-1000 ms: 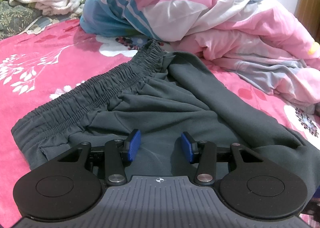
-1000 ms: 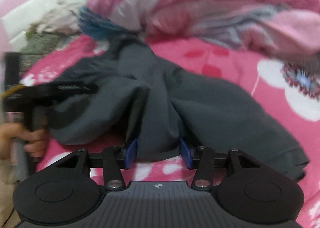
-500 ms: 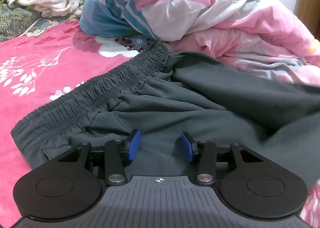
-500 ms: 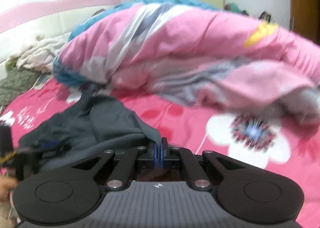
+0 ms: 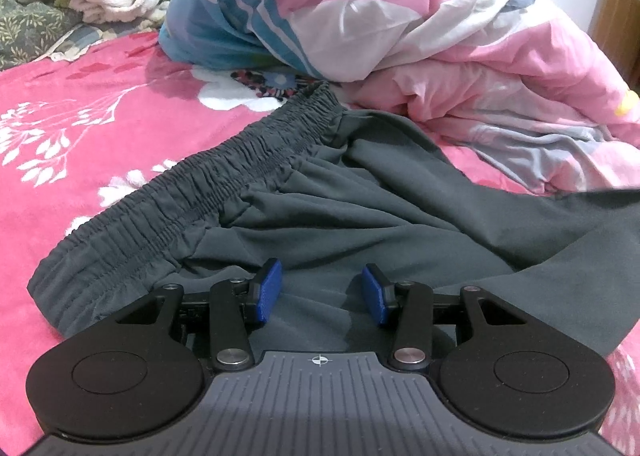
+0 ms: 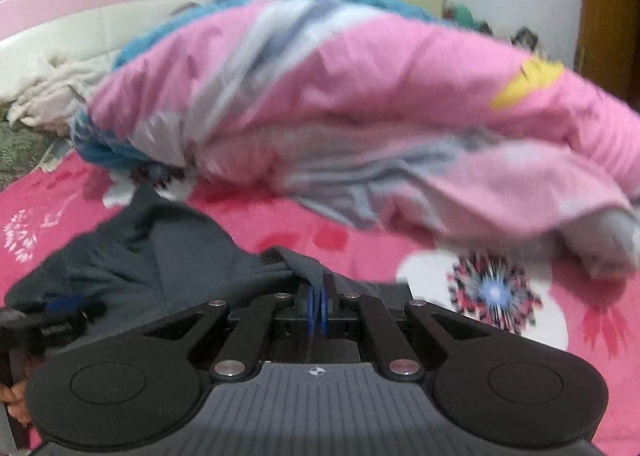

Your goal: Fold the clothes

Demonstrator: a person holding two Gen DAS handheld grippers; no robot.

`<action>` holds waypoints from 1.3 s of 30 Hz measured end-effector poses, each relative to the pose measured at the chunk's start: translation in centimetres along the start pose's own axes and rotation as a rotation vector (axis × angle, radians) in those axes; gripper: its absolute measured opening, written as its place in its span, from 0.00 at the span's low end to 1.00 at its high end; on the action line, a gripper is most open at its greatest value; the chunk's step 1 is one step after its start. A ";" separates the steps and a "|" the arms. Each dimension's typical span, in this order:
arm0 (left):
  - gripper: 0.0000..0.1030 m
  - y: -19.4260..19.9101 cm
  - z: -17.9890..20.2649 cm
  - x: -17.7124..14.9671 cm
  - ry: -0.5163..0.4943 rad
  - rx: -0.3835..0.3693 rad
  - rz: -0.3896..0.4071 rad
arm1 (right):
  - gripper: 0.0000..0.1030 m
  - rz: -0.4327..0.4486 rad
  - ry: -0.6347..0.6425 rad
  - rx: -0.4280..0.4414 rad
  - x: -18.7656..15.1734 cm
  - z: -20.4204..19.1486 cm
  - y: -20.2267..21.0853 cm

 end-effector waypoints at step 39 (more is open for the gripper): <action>0.44 0.0 1.0 -0.3 -0.053 0.052 0.035 | 0.02 -0.019 -0.057 -0.111 -3.9 7.3 3.8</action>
Point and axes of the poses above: each gripper's, at about its wrist camera, not at the fingertips, and y roughly against the way its jaws point, z to its right, x to its top, the point moved 3 cm from there along -y, roughly the way its jaws point, and after that the axes turned 11 degrees about x, right-handed, at the moved point
